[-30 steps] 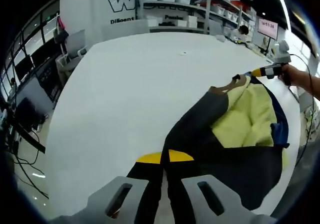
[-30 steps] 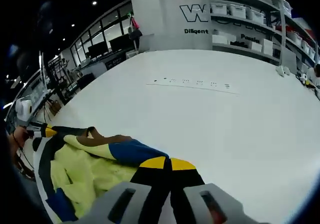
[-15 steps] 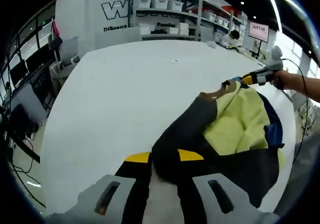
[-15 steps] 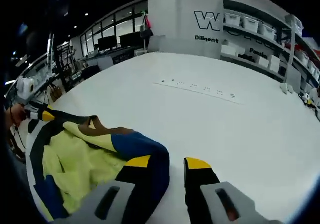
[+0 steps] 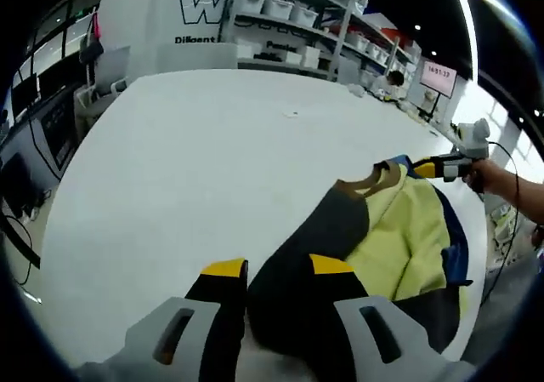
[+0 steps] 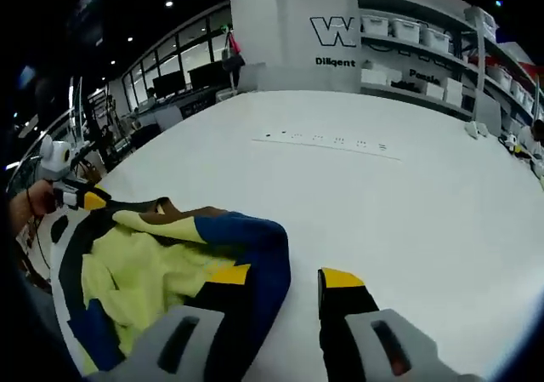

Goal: Fold the garment on the visible template until the final outline fits inside the template.

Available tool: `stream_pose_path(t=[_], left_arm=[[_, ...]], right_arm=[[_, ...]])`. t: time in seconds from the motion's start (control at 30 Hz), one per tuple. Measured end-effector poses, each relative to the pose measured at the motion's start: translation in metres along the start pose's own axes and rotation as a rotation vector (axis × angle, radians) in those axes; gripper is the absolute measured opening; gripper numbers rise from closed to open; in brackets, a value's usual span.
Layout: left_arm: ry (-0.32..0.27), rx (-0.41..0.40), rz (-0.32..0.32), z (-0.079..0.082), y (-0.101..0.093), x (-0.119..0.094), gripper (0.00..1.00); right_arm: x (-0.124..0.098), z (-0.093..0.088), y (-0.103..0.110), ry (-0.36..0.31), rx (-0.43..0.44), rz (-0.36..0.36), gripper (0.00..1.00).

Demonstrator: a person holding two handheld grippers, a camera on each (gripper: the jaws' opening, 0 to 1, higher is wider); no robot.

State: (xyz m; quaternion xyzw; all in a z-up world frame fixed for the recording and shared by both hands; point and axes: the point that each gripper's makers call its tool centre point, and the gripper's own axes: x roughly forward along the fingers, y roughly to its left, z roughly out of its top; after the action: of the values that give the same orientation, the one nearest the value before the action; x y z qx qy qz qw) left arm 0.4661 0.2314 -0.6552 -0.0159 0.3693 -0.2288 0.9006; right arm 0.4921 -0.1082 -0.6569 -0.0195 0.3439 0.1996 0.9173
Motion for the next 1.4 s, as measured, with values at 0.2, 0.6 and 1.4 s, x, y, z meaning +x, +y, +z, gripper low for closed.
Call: stream_pose_path(t=[0.2, 0.6, 1.4], left_arm=[[0.039, 0.109, -0.001, -0.007, 0.004, 0.014, 0.14], [0.008, 0.207, 0.065, 0.000, 0.005, 0.018, 0.00], [-0.151, 0.235, 0.303, 0.059, 0.054, 0.017, 0.00]], right_arm=[[-0.001, -0.015, 0.006, 0.034, -0.003, 0.004, 0.21], [-0.010, -0.012, 0.000, 0.035, 0.070, 0.008, 0.00], [0.006, 0.013, -0.024, 0.017, 0.073, -0.027, 0.00]])
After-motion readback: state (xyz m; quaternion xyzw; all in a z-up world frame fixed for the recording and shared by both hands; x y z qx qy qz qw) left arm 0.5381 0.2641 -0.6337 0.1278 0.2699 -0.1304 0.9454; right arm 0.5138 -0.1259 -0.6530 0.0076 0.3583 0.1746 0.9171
